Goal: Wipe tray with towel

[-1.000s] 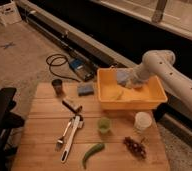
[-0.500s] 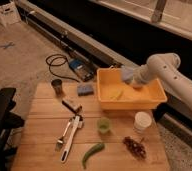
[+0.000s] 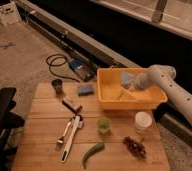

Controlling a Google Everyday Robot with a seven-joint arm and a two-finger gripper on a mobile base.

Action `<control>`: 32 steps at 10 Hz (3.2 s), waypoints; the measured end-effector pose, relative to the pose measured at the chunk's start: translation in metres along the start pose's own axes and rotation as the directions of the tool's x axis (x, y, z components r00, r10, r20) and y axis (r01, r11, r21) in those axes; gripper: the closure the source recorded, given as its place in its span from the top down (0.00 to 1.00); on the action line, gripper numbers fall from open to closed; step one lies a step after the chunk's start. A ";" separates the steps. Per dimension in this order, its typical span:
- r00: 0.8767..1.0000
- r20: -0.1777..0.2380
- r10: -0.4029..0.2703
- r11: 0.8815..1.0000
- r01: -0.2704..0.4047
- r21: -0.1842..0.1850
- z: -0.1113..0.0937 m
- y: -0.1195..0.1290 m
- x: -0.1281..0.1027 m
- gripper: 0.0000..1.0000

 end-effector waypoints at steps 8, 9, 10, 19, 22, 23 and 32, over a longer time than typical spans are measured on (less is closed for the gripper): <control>0.995 -0.096 -0.035 0.984 0.017 -0.178 0.055 0.030 0.012 0.00; 0.991 -0.126 -0.047 0.984 0.024 -0.177 0.052 0.026 0.015 0.00; 0.981 -0.185 -0.062 0.985 0.031 -0.168 0.046 0.017 0.027 0.00; 0.986 -0.134 -0.099 0.989 0.082 -0.125 0.053 0.001 -0.009 0.00; 0.992 -0.092 -0.081 0.984 0.066 -0.163 0.031 0.039 -0.004 0.00; 0.991 -0.111 -0.076 0.984 0.056 -0.172 0.022 0.048 0.002 0.00; 0.990 -0.126 -0.066 0.994 0.054 -0.099 0.034 -0.029 -0.009 0.00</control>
